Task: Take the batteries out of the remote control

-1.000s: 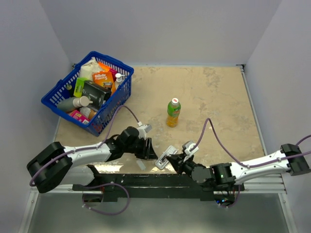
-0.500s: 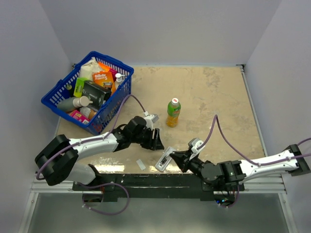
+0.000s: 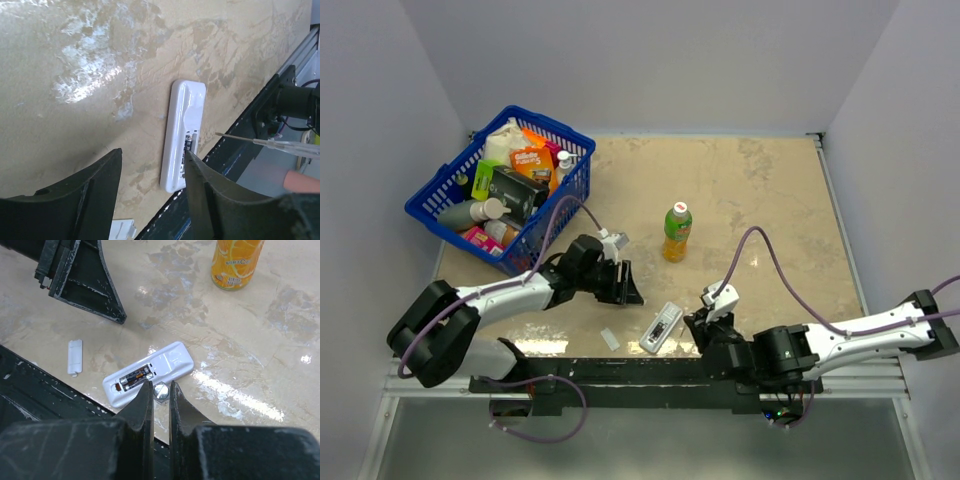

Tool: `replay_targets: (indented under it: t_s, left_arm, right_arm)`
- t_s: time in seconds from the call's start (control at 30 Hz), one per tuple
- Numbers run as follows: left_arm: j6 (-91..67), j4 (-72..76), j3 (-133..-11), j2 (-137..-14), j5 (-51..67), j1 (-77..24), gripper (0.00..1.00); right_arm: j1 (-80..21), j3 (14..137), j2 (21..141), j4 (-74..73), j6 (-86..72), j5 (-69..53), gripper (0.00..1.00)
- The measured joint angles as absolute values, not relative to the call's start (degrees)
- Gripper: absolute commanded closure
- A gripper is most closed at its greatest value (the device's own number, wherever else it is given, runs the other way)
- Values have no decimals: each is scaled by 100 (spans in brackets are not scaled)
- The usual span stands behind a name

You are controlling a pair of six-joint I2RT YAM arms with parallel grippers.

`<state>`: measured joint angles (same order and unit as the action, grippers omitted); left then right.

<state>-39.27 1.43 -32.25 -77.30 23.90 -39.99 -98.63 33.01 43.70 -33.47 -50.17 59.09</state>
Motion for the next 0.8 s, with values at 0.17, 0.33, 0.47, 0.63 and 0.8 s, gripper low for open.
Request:
replay_targets:
  t_s: [0.17, 0.33, 0.47, 0.63, 0.8]
  left_arm:
    - [-3911, 242, -3214, -7747, 2661, -3999, 45]
    - [-3833, 357, -3194, -7918, 2847, -3999, 45]
    - [-3833, 392, -3168, -7966, 2897, -3999, 45]
    - [-3833, 416, -3116, -7968, 2912, -3999, 45]
    - [-3839, 416, -3109, -7968, 2875, -3999, 44]
  right_arm:
    - [-9863, 3173, 4407, -3190, -5172, 6003, 100]
    - [-9856, 2919, 4440, -2630, -5120, 6248, 100]
    - [-9784, 2869, 4672, -2366, -5133, 6377, 100]
    - [-9717, 2775, 4936, -2016, -5127, 6506, 100]
    - [-9598, 2469, 4978, -1326, -4980, 6525, 100]
